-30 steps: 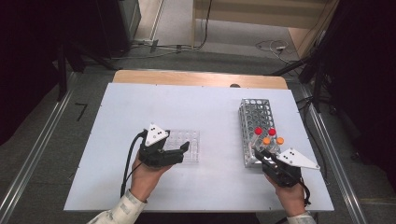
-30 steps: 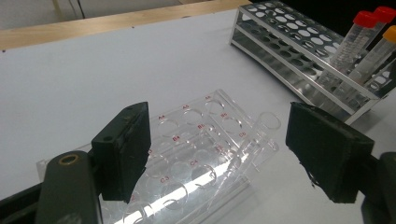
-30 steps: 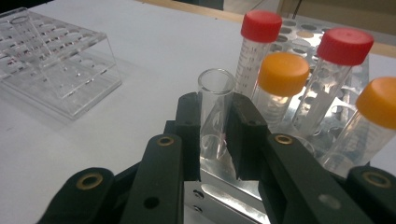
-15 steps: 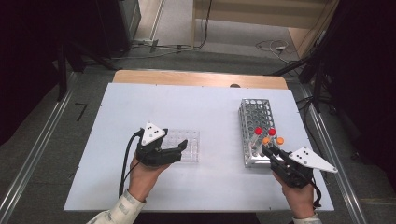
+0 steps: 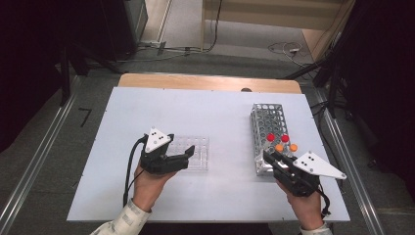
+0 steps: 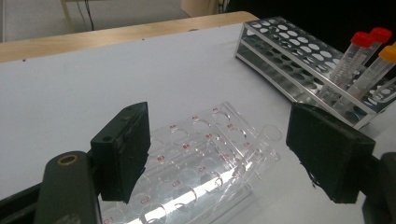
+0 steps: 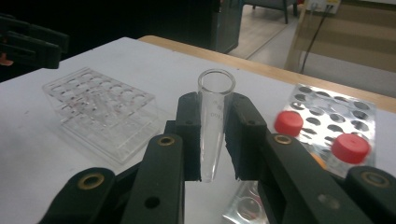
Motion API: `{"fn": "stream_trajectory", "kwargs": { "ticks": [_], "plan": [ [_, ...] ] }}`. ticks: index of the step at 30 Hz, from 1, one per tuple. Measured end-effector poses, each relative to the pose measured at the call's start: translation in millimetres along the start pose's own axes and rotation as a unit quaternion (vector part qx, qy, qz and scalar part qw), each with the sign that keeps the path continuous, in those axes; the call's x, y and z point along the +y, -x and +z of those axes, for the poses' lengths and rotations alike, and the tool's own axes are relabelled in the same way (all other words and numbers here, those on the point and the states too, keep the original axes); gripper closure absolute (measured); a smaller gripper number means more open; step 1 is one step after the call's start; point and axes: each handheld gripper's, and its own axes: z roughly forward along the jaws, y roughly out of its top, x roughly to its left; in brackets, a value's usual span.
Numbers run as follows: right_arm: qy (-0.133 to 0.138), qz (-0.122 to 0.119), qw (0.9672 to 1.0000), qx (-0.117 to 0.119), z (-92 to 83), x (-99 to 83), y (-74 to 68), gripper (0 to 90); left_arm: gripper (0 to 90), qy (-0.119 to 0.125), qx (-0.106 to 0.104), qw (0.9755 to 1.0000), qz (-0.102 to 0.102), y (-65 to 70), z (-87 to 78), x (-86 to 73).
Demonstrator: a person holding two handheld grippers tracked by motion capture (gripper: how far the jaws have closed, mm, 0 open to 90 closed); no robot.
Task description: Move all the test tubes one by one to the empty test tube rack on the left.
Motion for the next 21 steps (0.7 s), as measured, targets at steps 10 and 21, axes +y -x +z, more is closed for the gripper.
{"fn": "stream_trajectory", "kwargs": {
  "ticks": [10,21],
  "plan": [
    [-0.008,-0.02,0.999,0.038,26.1,10.1,-27.7,73.4,22.3,0.005,-0.003,1.0,-0.002,-0.6,-4.2,2.3],
    [-0.022,-0.026,0.998,0.054,37.5,6.5,-38.2,73.4,22.5,0.01,-0.009,0.9999,0.0,1.7,-7.7,3.8]
  ]
}}
